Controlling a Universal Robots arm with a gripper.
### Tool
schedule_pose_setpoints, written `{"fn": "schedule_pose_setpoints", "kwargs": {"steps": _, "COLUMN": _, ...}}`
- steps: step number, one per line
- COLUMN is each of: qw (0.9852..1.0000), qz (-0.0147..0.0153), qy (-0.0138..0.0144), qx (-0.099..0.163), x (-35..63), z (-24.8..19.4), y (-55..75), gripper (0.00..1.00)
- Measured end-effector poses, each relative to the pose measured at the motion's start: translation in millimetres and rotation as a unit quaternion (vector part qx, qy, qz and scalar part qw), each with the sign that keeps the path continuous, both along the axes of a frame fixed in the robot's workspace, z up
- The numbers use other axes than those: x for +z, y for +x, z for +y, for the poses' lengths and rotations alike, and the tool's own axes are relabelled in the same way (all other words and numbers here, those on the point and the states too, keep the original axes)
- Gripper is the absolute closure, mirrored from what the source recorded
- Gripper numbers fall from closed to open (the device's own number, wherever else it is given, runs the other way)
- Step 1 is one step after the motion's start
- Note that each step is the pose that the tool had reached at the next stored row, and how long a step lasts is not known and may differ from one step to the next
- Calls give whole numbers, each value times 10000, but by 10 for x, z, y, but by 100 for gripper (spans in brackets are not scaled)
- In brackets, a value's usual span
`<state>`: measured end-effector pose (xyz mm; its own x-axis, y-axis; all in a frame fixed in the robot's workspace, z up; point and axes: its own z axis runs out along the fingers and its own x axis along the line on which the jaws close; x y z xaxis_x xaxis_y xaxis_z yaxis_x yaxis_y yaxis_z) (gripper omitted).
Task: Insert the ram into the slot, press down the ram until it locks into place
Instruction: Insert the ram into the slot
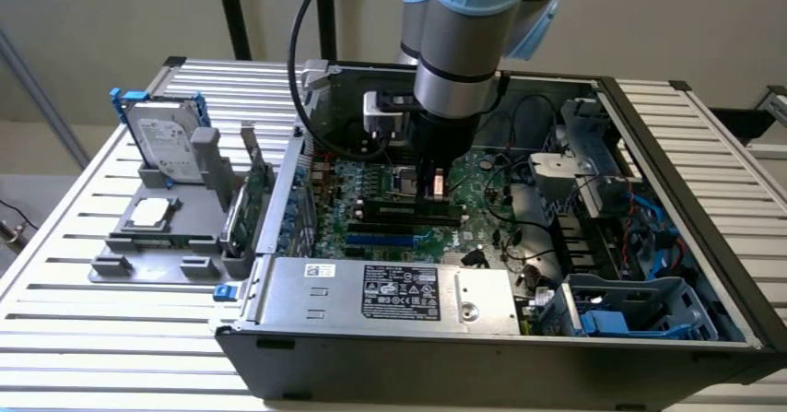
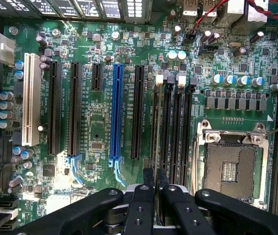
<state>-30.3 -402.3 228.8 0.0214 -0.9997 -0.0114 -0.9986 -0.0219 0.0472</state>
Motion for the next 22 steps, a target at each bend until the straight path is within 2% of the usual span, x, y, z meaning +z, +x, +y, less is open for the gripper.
{"fn": "schedule_pose_setpoints", "kwargs": {"steps": 22, "qw": 10000, "qz": 0, "qy": 0, "qx": 0, "x": -38, "z": 9, "y": 0, "gripper": 87}}
